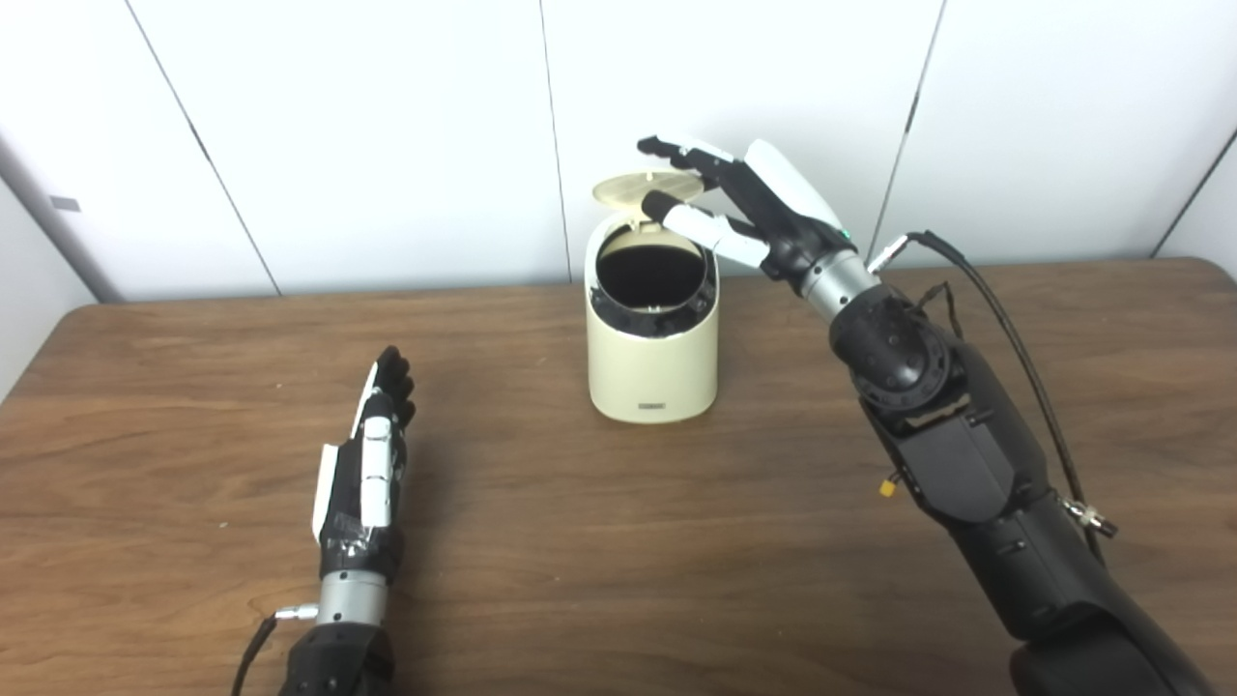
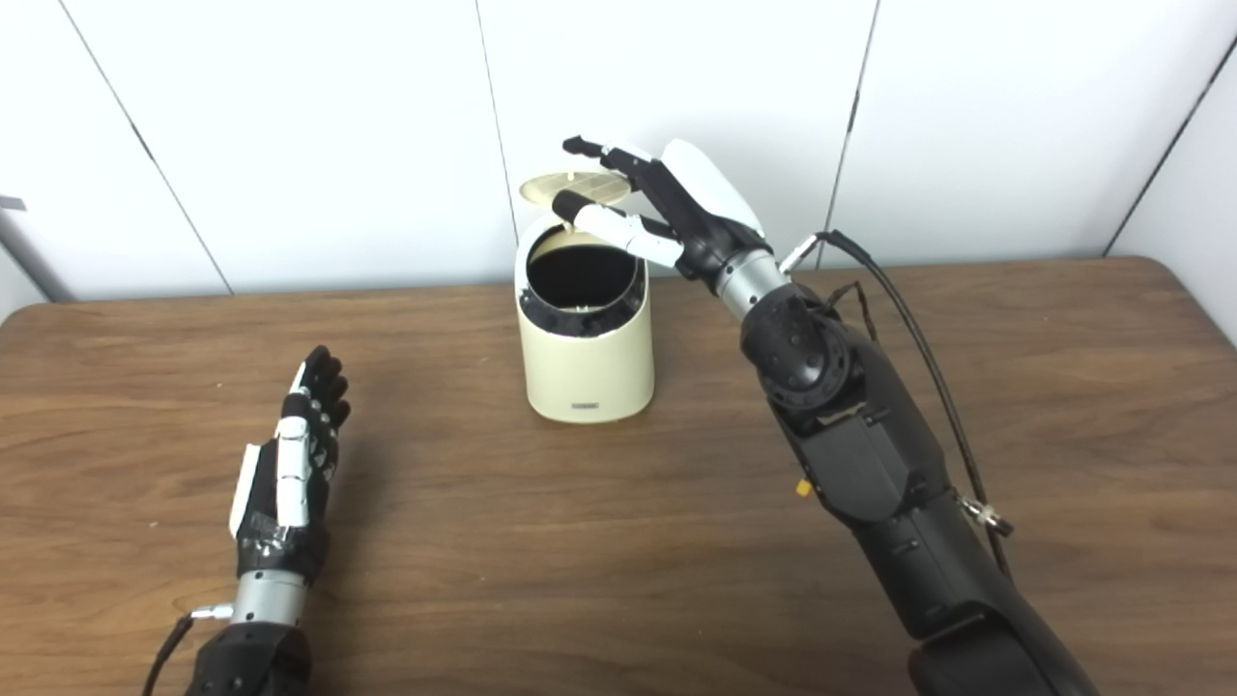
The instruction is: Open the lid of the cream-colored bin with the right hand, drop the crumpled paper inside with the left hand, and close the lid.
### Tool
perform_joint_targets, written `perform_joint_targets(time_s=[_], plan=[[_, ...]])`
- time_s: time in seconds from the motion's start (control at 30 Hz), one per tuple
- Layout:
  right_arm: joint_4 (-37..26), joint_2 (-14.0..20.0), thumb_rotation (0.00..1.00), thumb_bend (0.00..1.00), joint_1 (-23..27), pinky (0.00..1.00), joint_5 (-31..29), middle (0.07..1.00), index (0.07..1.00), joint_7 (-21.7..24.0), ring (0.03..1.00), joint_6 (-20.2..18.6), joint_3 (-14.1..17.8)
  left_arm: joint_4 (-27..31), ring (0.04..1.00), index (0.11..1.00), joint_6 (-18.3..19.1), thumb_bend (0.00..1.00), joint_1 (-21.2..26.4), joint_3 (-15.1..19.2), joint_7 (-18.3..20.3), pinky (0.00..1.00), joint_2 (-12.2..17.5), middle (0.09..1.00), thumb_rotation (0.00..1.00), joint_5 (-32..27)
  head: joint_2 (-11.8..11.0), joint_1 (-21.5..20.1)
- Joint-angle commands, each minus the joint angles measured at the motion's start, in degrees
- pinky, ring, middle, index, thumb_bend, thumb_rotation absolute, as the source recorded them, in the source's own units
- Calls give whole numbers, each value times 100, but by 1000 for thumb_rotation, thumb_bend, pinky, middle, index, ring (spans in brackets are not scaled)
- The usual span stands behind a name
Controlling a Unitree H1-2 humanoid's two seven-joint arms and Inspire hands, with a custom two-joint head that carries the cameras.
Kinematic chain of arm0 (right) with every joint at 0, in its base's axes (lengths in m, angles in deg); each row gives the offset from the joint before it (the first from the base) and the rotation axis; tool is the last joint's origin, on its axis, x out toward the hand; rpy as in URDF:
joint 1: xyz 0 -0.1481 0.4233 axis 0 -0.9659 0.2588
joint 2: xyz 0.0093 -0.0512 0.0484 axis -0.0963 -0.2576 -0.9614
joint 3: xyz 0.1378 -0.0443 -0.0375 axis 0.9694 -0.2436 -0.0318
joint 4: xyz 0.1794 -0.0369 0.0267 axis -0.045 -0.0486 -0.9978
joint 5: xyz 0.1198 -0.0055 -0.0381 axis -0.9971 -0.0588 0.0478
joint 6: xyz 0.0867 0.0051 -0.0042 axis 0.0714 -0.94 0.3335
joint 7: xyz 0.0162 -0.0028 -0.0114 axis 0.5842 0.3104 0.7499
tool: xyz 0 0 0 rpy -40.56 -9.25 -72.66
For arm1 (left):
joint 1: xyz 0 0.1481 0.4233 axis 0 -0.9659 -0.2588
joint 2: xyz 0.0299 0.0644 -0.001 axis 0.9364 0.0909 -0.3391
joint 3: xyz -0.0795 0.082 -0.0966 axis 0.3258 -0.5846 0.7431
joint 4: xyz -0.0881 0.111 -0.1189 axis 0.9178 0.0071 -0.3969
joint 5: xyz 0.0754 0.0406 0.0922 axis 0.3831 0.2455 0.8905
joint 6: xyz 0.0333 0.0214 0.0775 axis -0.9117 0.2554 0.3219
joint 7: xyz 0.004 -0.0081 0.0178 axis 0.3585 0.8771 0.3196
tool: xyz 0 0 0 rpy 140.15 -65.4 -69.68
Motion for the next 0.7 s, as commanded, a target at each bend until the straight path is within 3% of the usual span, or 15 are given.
perform_joint_targets(time_s=[0.0, 0.67], plan=[[-162, 145, 1000, 594, 328, 829, 50, 888, 856, 16, 893, 256, 22, -442, 984, 997, -100, 469, -226, -23, 4, 992, -29, 986, 1000, 8, 6, 6], [-1088, 468, 969, 534, -178, 893, 136, 907, 848, 562, 923, 15, 137, -339, 968, 963, 71, 483, -235, -47, -64, 961, -52, 971, 995, 88, 111, 62]])
